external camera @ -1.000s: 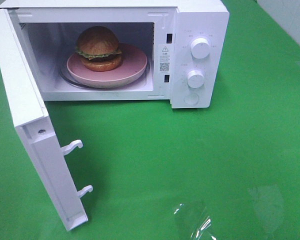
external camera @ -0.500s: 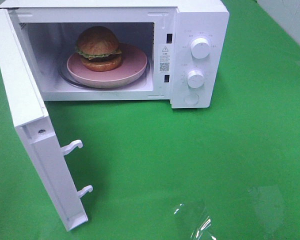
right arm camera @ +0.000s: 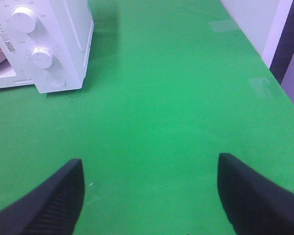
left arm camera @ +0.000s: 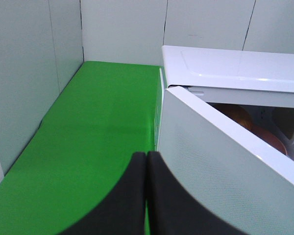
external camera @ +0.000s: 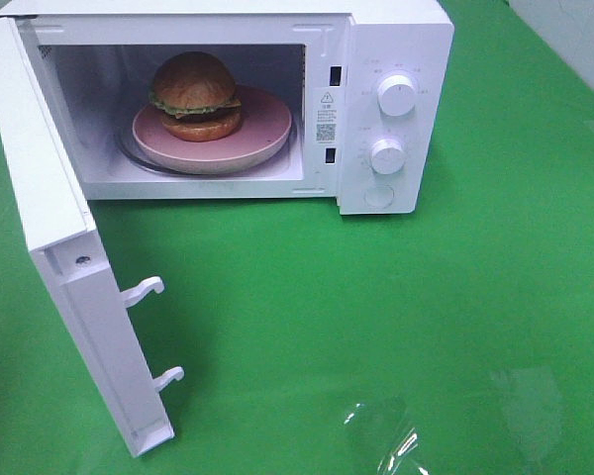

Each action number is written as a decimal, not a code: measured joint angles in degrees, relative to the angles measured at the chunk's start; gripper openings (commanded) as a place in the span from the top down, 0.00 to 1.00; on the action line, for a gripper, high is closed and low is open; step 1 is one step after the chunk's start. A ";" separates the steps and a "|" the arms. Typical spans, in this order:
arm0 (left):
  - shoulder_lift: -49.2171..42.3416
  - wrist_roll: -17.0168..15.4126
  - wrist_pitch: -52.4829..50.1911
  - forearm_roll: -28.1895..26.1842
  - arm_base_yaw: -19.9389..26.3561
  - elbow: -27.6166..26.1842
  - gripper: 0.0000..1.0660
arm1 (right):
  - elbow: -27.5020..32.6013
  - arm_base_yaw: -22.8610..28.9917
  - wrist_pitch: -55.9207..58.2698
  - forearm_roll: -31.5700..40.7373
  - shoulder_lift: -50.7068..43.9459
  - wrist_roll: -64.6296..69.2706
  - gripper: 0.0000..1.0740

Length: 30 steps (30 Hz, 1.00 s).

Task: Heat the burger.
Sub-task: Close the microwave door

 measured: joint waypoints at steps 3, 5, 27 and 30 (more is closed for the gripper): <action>5.84 -0.29 -7.85 0.00 0.00 1.72 1.00 | 0.00 0.00 0.00 0.00 0.00 0.00 0.32; 8.71 -0.34 -11.34 -0.06 0.00 2.64 1.00 | 0.00 0.00 0.00 0.00 0.00 0.00 0.32; 38.62 -5.33 -45.03 3.78 -1.32 11.80 1.00 | 0.00 0.00 0.00 0.00 0.00 0.00 0.32; 42.63 -9.45 -47.61 7.45 -2.12 11.97 1.00 | 0.00 0.00 0.00 0.00 0.00 0.00 0.32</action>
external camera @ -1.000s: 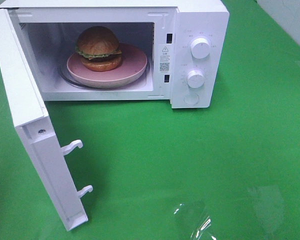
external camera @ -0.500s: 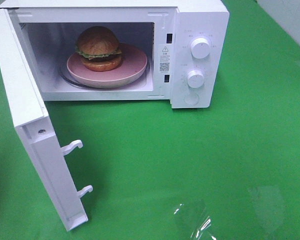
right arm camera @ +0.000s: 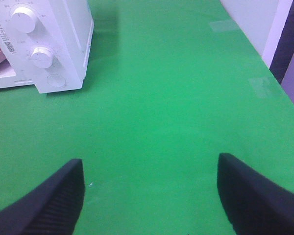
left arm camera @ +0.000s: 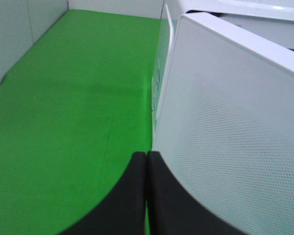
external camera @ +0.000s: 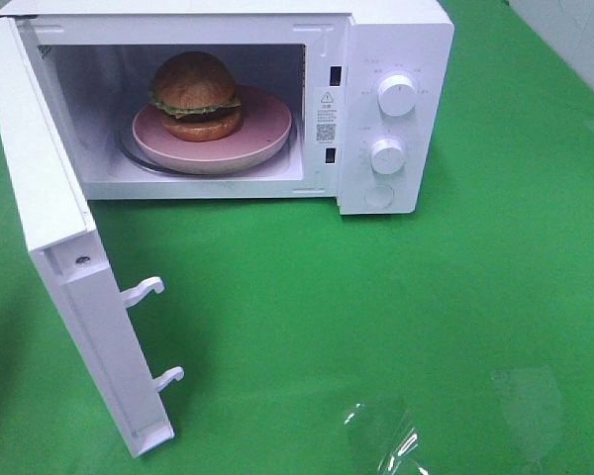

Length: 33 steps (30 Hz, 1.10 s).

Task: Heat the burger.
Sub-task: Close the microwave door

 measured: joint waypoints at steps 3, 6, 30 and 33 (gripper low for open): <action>4.93 -4.18 -6.42 4.76 -1.78 0.11 1.00 | 0.00 0.00 0.00 0.00 0.00 0.00 0.32; 8.37 -5.67 -10.20 6.47 -3.95 0.11 1.00 | 0.00 0.00 0.00 0.00 0.00 0.00 0.32; 30.83 -2.29 -20.23 -2.46 -24.98 -10.14 1.00 | 0.00 0.00 0.00 0.00 0.00 0.06 0.32; 34.03 -0.69 -20.57 -6.70 -28.19 -13.18 1.00 | 0.00 0.00 0.00 0.00 0.00 0.06 0.32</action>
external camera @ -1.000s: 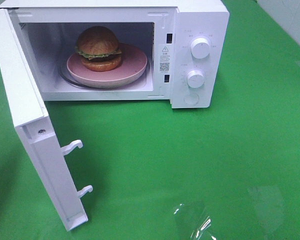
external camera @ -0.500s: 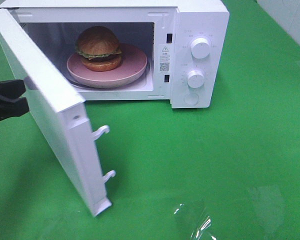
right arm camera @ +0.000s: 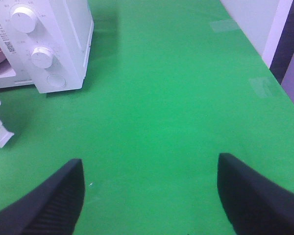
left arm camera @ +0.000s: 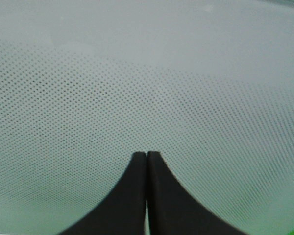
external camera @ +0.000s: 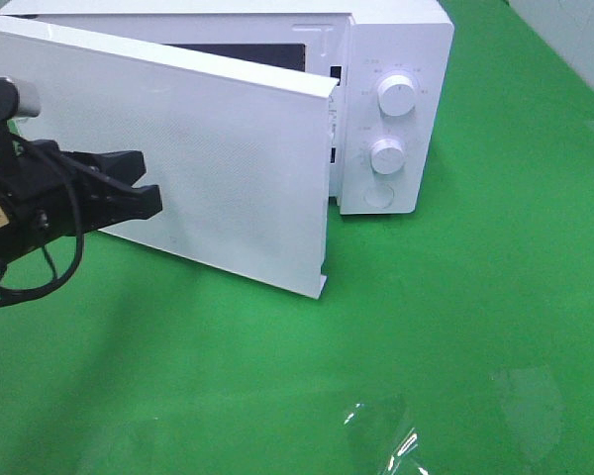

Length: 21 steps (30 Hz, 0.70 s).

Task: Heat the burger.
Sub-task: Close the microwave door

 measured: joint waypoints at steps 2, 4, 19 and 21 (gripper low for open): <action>1.55 0.80 0.00 -2.41 -1.55 -1.66 1.00 | 0.00 0.00 0.00 0.00 0.00 0.00 0.32; 2.12 1.26 0.00 -3.32 -2.23 -2.58 1.00 | 0.00 0.00 0.00 0.00 0.00 0.00 0.32; 11.97 8.02 1.38 -11.80 -10.66 -19.31 1.00 | 0.00 0.00 0.00 0.00 0.00 0.00 0.32; 12.66 8.48 2.01 -12.03 -10.83 -20.51 1.00 | 0.00 0.00 0.00 0.00 0.00 0.00 0.32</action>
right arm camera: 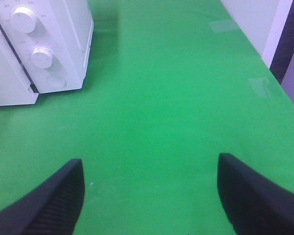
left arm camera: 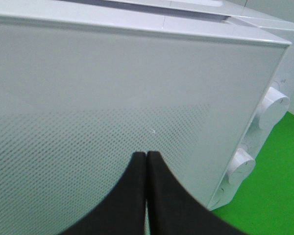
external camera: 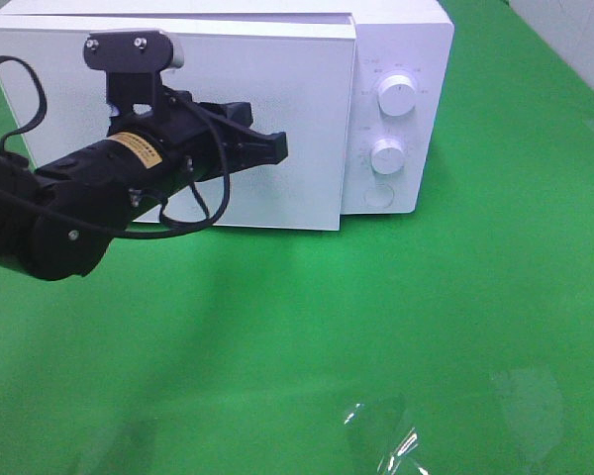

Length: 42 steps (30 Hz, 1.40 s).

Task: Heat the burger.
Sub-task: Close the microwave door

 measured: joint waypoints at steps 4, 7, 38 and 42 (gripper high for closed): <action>2.75 0.92 2.86 -0.34 -0.11 -5.27 1.00 | 0.00 0.00 0.00 0.00 0.00 0.00 0.32; 4.70 1.15 4.18 -0.34 -0.11 -9.51 1.00 | 0.00 0.00 0.00 0.00 0.00 0.00 0.32; 9.34 4.07 19.02 1.89 0.80 -20.11 1.00 | 0.00 0.00 0.00 0.06 0.00 0.00 0.32; 7.05 4.07 23.49 -0.06 -0.40 -20.45 1.00 | 0.00 0.00 0.00 0.06 0.00 0.00 0.32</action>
